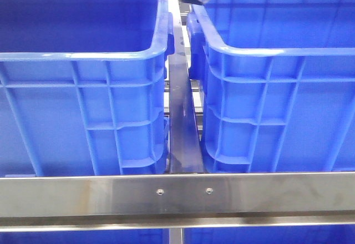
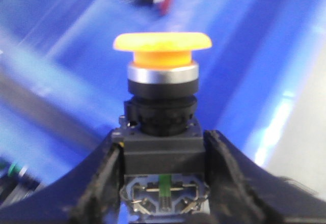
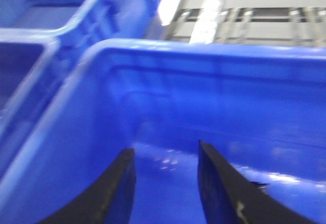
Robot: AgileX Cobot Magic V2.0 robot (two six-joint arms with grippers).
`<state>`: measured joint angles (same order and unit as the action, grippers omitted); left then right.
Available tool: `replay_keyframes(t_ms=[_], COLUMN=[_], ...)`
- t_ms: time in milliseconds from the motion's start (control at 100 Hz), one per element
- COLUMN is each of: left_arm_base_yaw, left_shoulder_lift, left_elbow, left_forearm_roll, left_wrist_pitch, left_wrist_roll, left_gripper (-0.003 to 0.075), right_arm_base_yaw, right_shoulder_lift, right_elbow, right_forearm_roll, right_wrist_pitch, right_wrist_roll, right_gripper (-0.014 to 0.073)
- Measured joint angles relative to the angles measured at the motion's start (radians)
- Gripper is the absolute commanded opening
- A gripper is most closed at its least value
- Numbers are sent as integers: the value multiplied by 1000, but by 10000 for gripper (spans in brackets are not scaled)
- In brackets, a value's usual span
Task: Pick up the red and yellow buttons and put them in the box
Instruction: 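Lift the yellow button with the left gripper toward the right gripper, then grasp the yellow cap with the right gripper, release the left gripper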
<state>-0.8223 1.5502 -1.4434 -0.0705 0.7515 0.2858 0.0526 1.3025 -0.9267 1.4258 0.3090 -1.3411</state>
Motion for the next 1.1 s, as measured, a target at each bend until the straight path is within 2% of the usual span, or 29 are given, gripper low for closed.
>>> replay_keyframes(t_ms=[80, 200, 260, 430, 620, 910, 1100], left_arm_base_yaw=[-4, -4, -4, -6, -6, -6, -6], left_shoulder_lift=[0, 0, 0, 0, 0, 0, 0], left_elbow=[0, 0, 0, 0, 0, 0, 0], left_forearm_roll=[-7, -7, -7, -7, -7, -7, -7], left_wrist_pitch=[0, 0, 0, 0, 0, 2, 2], left_wrist_roll=[16, 22, 24, 24, 24, 25, 25], left_gripper=[119, 119, 119, 119, 119, 119, 119], right_arm_base_yaw=[0, 0, 0, 0, 0, 0, 0], right_shoulder_lift=[0, 0, 0, 0, 0, 0, 0], right_elbow=[0, 0, 0, 0, 0, 0, 0], right_forearm_roll=[-4, -4, -4, -4, -7, 37, 55], right_wrist_pitch=[47, 111, 145, 294, 429, 615, 680], right_wrist_roll=[13, 87, 144, 318, 415, 445, 445], right_gripper=[391, 606, 667, 633, 633, 633, 633])
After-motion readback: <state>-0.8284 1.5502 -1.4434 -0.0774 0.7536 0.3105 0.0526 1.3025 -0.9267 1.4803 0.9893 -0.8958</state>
